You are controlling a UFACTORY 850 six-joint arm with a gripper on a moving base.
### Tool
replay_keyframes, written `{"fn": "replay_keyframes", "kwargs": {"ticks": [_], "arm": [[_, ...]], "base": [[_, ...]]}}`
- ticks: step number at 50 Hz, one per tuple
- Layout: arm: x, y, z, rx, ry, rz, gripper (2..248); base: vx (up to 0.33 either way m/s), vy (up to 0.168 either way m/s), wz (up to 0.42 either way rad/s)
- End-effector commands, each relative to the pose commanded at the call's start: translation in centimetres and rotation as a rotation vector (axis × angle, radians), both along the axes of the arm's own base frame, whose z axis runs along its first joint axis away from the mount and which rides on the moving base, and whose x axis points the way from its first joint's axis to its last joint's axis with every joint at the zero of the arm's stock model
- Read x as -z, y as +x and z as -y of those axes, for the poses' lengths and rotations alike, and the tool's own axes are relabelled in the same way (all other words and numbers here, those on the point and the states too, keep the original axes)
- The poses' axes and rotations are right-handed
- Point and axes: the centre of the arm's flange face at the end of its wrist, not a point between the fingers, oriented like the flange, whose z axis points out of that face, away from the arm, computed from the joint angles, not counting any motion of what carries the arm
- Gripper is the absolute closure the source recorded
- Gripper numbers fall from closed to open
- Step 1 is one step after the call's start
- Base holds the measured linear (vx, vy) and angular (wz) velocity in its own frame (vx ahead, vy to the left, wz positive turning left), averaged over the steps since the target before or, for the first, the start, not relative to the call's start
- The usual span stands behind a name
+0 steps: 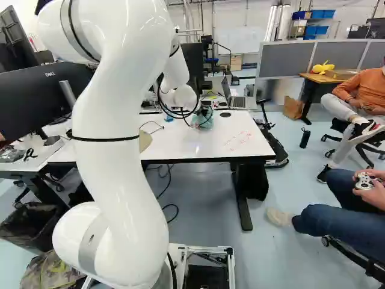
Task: Clean the table with the green towel
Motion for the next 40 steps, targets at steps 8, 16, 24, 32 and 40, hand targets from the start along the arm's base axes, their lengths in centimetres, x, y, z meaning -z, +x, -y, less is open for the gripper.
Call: {"fn": "replay_keyframes", "kwargs": {"ticks": [8, 16, 24, 32, 40], "arm": [[0.9, 0.2, 0.0, 0.000, 0.000, -0.002, 203], [1.6, 0.4, 0.1, 0.000, 0.002, -0.013, 203], [1.6, 0.4, 0.1, 0.000, 0.002, -0.015, 203], [1.9, 0.2, 0.0, 0.000, 0.007, -0.045, 203], [2.2, -0.1, 0.0, 0.000, 0.014, -0.092, 203]], "base": [[0.000, 0.000, 0.000], [0.000, 0.000, 0.000], [0.000, 0.000, 0.000], [0.000, 0.000, 0.000], [0.000, 0.000, 0.000]]}}
